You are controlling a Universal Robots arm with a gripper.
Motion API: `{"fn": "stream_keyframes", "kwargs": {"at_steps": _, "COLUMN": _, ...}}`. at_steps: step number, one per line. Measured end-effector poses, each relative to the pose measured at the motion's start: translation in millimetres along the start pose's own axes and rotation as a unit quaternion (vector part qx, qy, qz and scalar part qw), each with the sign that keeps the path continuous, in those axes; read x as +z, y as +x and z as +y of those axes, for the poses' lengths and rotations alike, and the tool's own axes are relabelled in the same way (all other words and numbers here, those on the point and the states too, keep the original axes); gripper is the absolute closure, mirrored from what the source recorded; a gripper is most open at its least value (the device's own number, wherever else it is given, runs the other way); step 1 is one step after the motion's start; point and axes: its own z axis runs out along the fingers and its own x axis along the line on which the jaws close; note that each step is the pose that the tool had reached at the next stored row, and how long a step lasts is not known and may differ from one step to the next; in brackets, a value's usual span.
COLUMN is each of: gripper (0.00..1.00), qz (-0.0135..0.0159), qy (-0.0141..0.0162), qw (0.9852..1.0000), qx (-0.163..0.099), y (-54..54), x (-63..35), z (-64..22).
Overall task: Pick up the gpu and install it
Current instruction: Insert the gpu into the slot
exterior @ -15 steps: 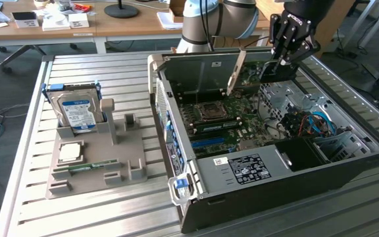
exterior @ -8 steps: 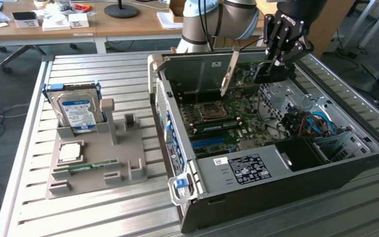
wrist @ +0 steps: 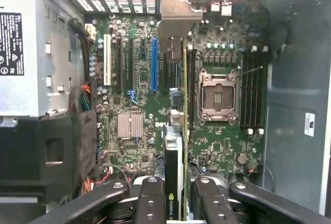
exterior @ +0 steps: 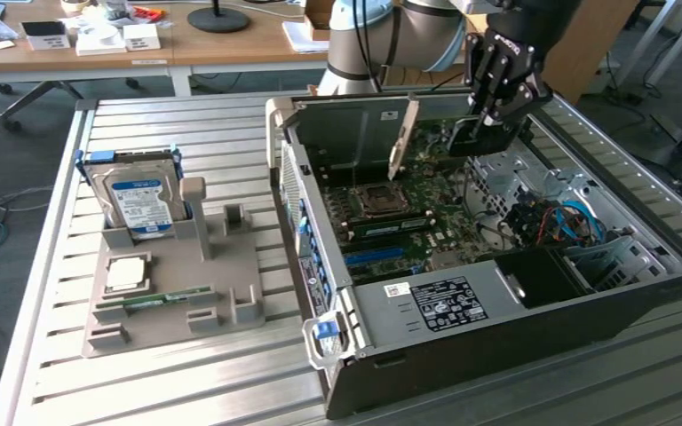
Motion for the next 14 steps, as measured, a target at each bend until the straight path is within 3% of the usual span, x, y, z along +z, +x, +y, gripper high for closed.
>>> {"fn": "stream_keyframes", "kwargs": {"at_steps": 14, "gripper": 0.73, "qz": 0.0001, "qy": 0.0008, "qw": 0.9998, "qx": 0.018, "y": 1.1, "x": 17.6, "z": 5.0}}
